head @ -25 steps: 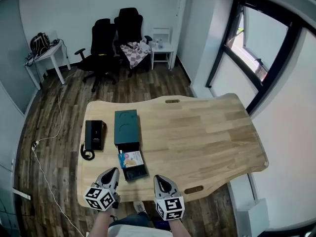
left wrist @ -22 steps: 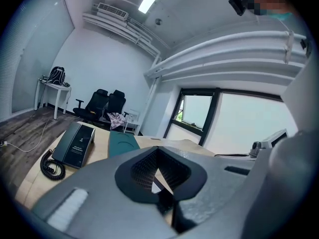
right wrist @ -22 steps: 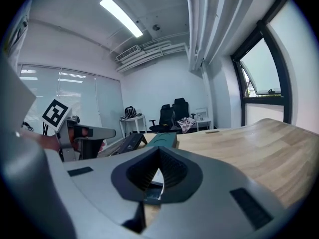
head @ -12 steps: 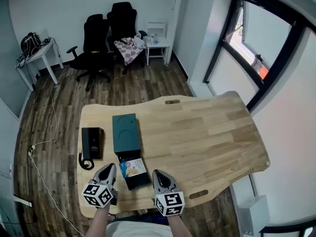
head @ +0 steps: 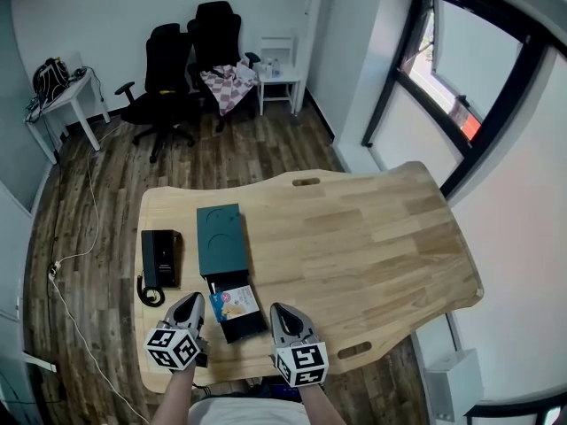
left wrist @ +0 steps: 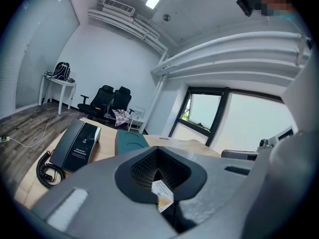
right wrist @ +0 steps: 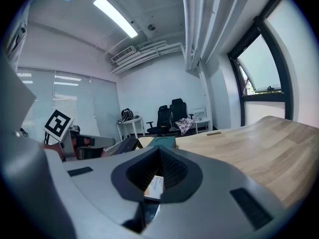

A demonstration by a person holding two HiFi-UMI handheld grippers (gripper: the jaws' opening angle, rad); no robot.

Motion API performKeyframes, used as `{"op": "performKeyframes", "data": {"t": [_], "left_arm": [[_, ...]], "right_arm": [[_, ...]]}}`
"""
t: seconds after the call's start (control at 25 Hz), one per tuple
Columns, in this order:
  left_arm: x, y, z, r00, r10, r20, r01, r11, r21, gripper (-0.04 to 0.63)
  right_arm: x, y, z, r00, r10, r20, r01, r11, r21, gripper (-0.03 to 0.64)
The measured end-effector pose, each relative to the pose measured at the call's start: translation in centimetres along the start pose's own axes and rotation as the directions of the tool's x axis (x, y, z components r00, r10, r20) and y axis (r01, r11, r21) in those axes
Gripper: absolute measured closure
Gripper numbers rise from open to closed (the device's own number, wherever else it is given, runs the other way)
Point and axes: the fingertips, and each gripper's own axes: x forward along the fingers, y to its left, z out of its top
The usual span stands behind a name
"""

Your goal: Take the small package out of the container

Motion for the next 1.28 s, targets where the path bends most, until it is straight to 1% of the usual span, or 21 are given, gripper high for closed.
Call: {"op": "performKeyframes", "data": {"t": [0.2,0.44,0.64,0.76,0.84,0.92,1.0,1.04,1.16,1.28], "left_arm": [[0.4,0.5,-2.1,0.999,0.021,-0.044,-0.022,0.999,-0.034,0.595],[0.3,1.9,-6.3,0.990,0.050,-0.133,-0.064,0.992,-0.109,0.594],[0.9,2.3,-8.3,0.981,0.044,-0.189,-0.073,0.986,-0.148,0.591],[1.5,2.2,-9.3,0.976,0.025,-0.217,-0.063,0.983,-0.171,0.531],[1.8,2.1,-9.9,0.971,0.026,-0.236,-0.068,0.983,-0.172,0.497],[2.0,2.4,-10.6,0.967,0.042,-0.252,-0.089,0.980,-0.178,0.466],[2.3,2.9,-11.3,0.962,0.063,-0.264,-0.118,0.973,-0.197,0.417],[2.4,3.2,-11.6,0.960,0.071,-0.270,-0.131,0.969,-0.210,0.404],[2.8,3.6,-12.5,0.955,0.074,-0.289,-0.151,0.955,-0.255,0.396],[3.5,3.7,-13.3,0.949,0.061,-0.308,-0.155,0.944,-0.291,0.396]], "right_arm": [[0.4,-0.1,-1.3,0.999,0.015,-0.035,-0.015,1.000,0.005,0.612],[1.3,0.0,-4.1,0.993,0.049,-0.104,-0.048,0.999,0.019,0.612],[2.6,-0.6,-5.1,0.988,0.064,-0.138,-0.062,0.998,0.019,0.612],[3.3,-0.9,-5.6,0.985,0.073,-0.156,-0.070,0.997,0.022,0.612],[3.6,-1.0,-6.0,0.982,0.081,-0.169,-0.078,0.997,0.025,0.612],[3.8,-1.1,-6.6,0.979,0.087,-0.186,-0.084,0.996,0.027,0.612],[3.9,-1.2,-7.1,0.975,0.093,-0.204,-0.090,0.996,0.025,0.612],[3.9,-1.3,-7.3,0.973,0.096,-0.211,-0.093,0.995,0.024,0.612],[4.0,-1.7,-7.8,0.967,0.101,-0.232,-0.097,0.995,0.029,0.612],[4.1,-2.3,-8.5,0.962,0.100,-0.253,-0.094,0.995,0.036,0.612]]}}
